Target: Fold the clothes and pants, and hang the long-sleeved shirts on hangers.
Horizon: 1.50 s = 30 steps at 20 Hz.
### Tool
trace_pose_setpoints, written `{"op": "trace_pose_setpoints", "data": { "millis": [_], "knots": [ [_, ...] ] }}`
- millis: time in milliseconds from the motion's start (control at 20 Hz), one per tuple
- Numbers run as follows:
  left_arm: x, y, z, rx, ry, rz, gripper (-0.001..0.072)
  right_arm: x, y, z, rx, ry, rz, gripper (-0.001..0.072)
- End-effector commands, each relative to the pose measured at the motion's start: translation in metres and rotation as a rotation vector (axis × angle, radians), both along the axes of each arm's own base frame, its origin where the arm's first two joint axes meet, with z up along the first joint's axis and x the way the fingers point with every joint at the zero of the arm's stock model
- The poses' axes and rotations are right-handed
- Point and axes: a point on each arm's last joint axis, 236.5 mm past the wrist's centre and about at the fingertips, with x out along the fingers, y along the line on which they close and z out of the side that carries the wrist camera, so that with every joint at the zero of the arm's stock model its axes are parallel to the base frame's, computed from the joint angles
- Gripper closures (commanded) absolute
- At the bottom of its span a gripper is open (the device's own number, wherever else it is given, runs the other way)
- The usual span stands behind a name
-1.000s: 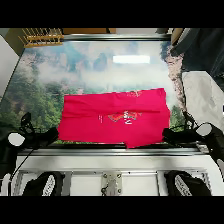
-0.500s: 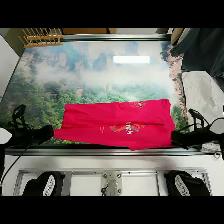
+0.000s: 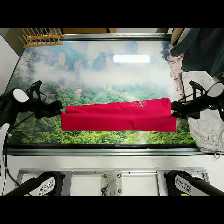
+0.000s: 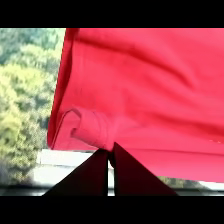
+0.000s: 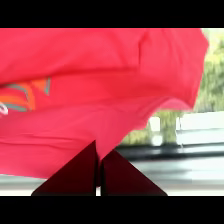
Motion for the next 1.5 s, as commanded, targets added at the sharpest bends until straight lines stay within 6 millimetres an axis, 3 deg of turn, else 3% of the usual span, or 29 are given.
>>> {"op": "trace_pose_setpoints", "data": {
  "millis": [0, 250, 400, 450, 500, 550, 600, 750, 800, 850, 900, 1050, 1200, 1300, 1450],
  "knots": [
    [0.035, -0.001, -0.025, -0.005, 0.042, -0.008, 0.0699, 0.051, -0.001, -0.012, -0.014, -0.060, 0.002, 0.0701],
    [0.066, -0.002, -0.048, -0.027, 0.076, -0.004, 0.0699, 0.091, 0.008, -0.035, 0.001, -0.138, -0.022, 0.0698],
    [0.078, -0.005, -0.053, -0.043, 0.078, 0.000, 0.0673, 0.112, 0.020, -0.039, 0.071, -0.192, -0.068, 0.0674],
    [0.082, -0.006, -0.051, -0.051, 0.068, 0.002, 0.0409, 0.119, 0.025, -0.037, 0.098, -0.221, -0.068, 0.0479],
    [0.089, -0.009, -0.045, -0.067, 0.043, 0.009, 0.0173, 0.125, 0.031, -0.032, 0.130, -0.252, -0.066, 0.0213],
    [0.097, -0.012, -0.035, -0.079, 0.018, 0.011, 0.0166, 0.131, 0.035, -0.025, 0.156, -0.284, -0.057, 0.0108],
    [0.103, -0.011, -0.024, -0.086, -0.005, 0.015, 0.0165, 0.135, 0.037, -0.016, 0.179, -0.318, -0.042, 0.0108],
    [0.104, -0.018, 0.011, -0.078, -0.070, -0.015, 0.0167, 0.128, 0.014, 0.004, 0.181, -0.372, 0.031, 0.0108],
    [0.100, -0.024, 0.020, -0.076, -0.091, -0.029, 0.0276, 0.118, 0.001, 0.004, 0.180, -0.358, 0.051, 0.0108],
    [0.094, -0.031, 0.025, -0.073, -0.110, -0.047, 0.0546, 0.105, -0.014, -0.001, 0.189, -0.326, 0.054, 0.0108],
    [0.087, -0.041, 0.028, -0.071, -0.131, -0.063, 0.0694, 0.093, -0.030, -0.008, 0.197, -0.299, 0.041, 0.0108],
    [0.062, -0.074, 0.024, -0.074, -0.152, -0.124, 0.0699, 0.061, -0.079, -0.040, 0.213, -0.235, -0.080, 0.0107],
    [0.040, -0.108, 0.014, -0.080, -0.147, -0.191, 0.0699, 0.038, -0.103, -0.077, 0.252, -0.165, -0.143, 0.0108],
    [0.028, -0.129, 0.008, -0.087, -0.127, -0.229, 0.0699, 0.034, -0.104, -0.096, 0.279, -0.127, -0.143, 0.0107],
    [0.021, -0.153, 0.005, -0.093, -0.121, -0.283, 0.0698, 0.033, -0.086, -0.118, 0.320, -0.079, -0.101, 0.0108]
  ]
}}
